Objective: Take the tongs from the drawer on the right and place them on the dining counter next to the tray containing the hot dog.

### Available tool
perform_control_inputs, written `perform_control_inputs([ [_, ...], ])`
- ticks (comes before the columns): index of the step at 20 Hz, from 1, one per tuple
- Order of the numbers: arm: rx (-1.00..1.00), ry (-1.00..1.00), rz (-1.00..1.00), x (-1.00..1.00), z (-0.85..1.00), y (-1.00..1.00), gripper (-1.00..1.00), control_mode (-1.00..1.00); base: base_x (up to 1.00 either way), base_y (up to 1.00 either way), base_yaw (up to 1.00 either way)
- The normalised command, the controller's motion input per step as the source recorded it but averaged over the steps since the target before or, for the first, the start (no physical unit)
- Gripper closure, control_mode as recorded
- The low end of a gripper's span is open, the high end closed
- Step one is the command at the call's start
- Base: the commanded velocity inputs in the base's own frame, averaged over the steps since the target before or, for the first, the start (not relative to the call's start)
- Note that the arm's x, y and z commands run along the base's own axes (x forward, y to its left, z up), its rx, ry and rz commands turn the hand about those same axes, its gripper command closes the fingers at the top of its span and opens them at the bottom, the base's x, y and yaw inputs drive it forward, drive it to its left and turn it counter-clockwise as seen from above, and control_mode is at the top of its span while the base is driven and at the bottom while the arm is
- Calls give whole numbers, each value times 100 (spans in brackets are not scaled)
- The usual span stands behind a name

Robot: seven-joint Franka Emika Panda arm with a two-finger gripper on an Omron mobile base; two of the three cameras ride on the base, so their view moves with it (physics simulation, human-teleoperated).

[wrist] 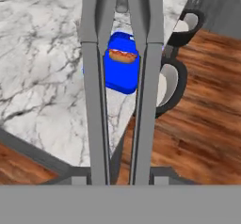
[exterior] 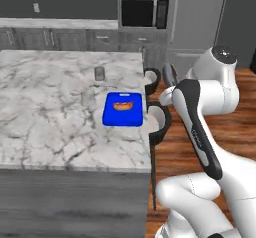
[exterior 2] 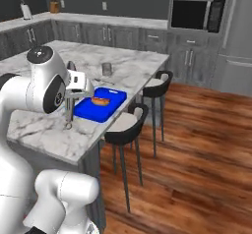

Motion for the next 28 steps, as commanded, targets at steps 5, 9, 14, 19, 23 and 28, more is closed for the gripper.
perform_control_inputs([
  [5, 0, 0, 0, 0, 0, 0, 100, 100, 36, -70, 71],
  [9, 0, 0, 0, 0, 0, 0, 100, 100, 38, -71, 71],
  [14, 0, 0, 0, 0, 0, 0, 100, 100, 37, -71, 72],
  [19, 0, 0, 0, 0, 0, 0, 100, 100, 22, -83, 68],
  [23, 0, 0, 0, 0, 0, 0, 100, 100, 1, -94, 59],
  [28, 0, 0, 0, 0, 0, 0, 100, 100, -4, -100, 42],
])
